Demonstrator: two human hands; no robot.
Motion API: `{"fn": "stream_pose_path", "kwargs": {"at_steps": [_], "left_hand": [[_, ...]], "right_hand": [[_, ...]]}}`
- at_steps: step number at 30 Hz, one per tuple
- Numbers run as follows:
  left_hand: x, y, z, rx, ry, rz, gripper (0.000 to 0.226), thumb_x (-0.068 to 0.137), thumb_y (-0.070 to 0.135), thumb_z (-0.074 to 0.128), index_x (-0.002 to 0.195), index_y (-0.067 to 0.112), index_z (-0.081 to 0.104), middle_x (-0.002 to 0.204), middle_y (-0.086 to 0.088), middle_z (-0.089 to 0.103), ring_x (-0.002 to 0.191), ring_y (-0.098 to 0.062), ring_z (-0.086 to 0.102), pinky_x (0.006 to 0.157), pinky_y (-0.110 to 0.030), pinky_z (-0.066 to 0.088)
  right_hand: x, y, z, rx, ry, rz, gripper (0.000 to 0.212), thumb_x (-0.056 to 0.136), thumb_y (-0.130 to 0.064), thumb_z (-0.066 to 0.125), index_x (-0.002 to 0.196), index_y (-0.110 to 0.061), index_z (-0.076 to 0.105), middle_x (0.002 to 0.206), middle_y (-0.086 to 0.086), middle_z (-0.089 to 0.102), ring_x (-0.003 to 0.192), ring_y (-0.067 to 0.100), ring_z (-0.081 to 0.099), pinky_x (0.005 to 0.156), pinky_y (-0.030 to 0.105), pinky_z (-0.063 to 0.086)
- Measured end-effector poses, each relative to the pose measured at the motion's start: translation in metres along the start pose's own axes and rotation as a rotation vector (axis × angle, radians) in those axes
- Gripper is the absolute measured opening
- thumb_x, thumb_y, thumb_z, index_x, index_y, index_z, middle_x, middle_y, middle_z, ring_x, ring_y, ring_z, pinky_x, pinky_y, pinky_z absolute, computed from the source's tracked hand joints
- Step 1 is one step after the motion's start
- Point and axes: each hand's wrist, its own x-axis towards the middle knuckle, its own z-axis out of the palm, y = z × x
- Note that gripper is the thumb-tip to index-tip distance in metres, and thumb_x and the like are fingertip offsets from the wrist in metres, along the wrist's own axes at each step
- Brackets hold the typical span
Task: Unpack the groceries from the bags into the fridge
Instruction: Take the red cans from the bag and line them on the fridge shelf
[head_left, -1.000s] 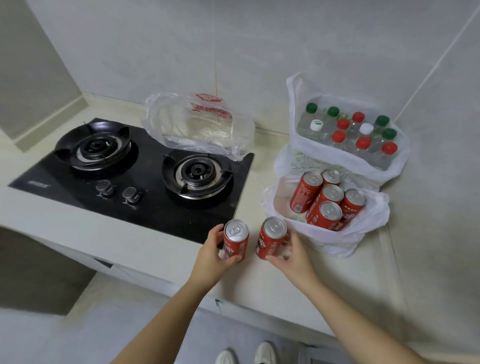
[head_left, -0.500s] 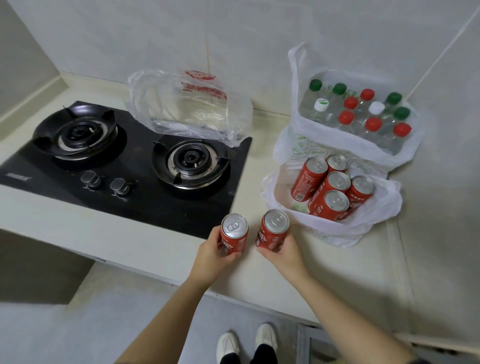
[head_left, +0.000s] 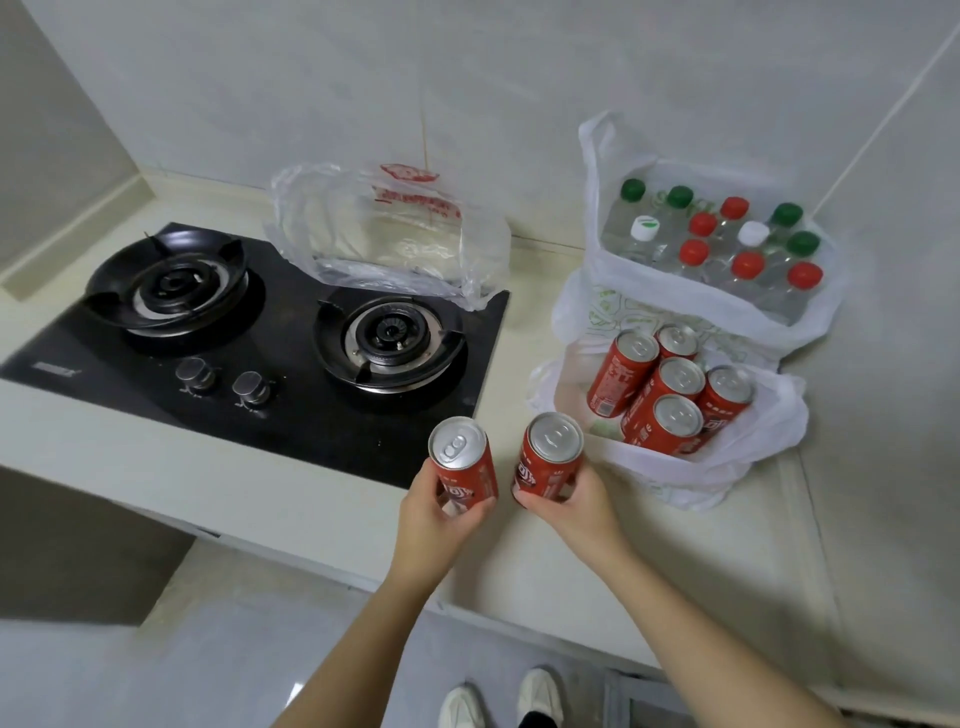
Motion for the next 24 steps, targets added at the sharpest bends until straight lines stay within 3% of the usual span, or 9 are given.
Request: {"fn": "stream_pose_path", "kwargs": {"at_steps": [4, 8, 13, 16, 19, 22, 24], "left_hand": [[0.015, 0.054, -0.029, -0.048, 0.085, 0.109, 0.053, 0.070, 0.013, 0.084, 0.116, 0.026, 0.059, 0.103, 0.005, 0.068, 0.093, -0.006, 0.066, 0.078, -0.027, 0.055], [0.022, 0.123, -0.068, -0.012, 0.155, 0.274, 0.061, 0.071, 0.023, 0.085, 0.125, 0.026, 0.056, 0.113, 0.006, 0.065, 0.102, -0.005, 0.063, 0.084, -0.024, 0.053], [0.004, 0.198, -0.108, -0.048, 0.199, 0.389, 0.058, 0.073, 0.023, 0.083, 0.124, 0.025, 0.057, 0.107, 0.013, 0.068, 0.097, 0.001, 0.065, 0.078, -0.010, 0.050], [-0.008, 0.224, -0.122, -0.088, 0.233, 0.436, 0.053, 0.073, 0.022, 0.082, 0.121, 0.023, 0.059, 0.103, 0.015, 0.069, 0.093, 0.004, 0.065, 0.075, -0.006, 0.048], [-0.016, 0.237, -0.132, -0.110, 0.265, 0.448, 0.050, 0.074, 0.023, 0.081, 0.119, 0.025, 0.060, 0.101, 0.016, 0.070, 0.093, 0.003, 0.066, 0.076, -0.011, 0.051], [-0.023, 0.241, -0.140, -0.128, 0.303, 0.445, 0.049, 0.073, 0.023, 0.080, 0.118, 0.026, 0.060, 0.099, 0.016, 0.070, 0.092, 0.002, 0.066, 0.072, -0.010, 0.051], [-0.028, 0.241, -0.146, -0.134, 0.327, 0.435, 0.049, 0.073, 0.022, 0.080, 0.117, 0.029, 0.060, 0.097, 0.020, 0.070, 0.090, 0.005, 0.066, 0.069, -0.006, 0.048]], "right_hand": [[-0.001, -0.073, -0.004, 0.032, -0.023, -0.144, 0.055, 0.067, -0.008, 0.087, 0.113, -0.023, 0.061, 0.099, -0.006, 0.073, 0.090, 0.005, 0.070, 0.077, 0.018, 0.053], [-0.008, -0.162, -0.011, 0.071, -0.051, -0.310, 0.064, 0.069, -0.012, 0.086, 0.120, -0.033, 0.051, 0.107, -0.014, 0.067, 0.096, -0.004, 0.065, 0.081, 0.015, 0.050], [-0.031, -0.241, -0.018, 0.153, -0.083, -0.471, 0.062, 0.073, -0.017, 0.083, 0.117, -0.044, 0.049, 0.112, -0.016, 0.068, 0.105, 0.001, 0.064, 0.092, 0.031, 0.051], [-0.045, -0.266, -0.017, 0.158, -0.131, -0.523, 0.058, 0.074, -0.024, 0.082, 0.114, -0.051, 0.050, 0.111, -0.024, 0.066, 0.105, -0.003, 0.063, 0.090, 0.030, 0.051], [-0.055, -0.279, -0.011, 0.140, -0.158, -0.567, 0.058, 0.076, -0.024, 0.081, 0.115, -0.053, 0.049, 0.112, -0.025, 0.066, 0.105, -0.003, 0.063, 0.089, 0.028, 0.052], [-0.061, -0.285, -0.004, 0.142, -0.176, -0.596, 0.054, 0.078, -0.018, 0.079, 0.112, -0.049, 0.051, 0.106, -0.029, 0.066, 0.101, -0.007, 0.063, 0.078, 0.014, 0.052], [-0.063, -0.287, 0.001, 0.166, -0.198, -0.598, 0.051, 0.080, -0.015, 0.077, 0.111, -0.047, 0.051, 0.103, -0.030, 0.067, 0.099, -0.007, 0.063, 0.075, 0.012, 0.052]]}}
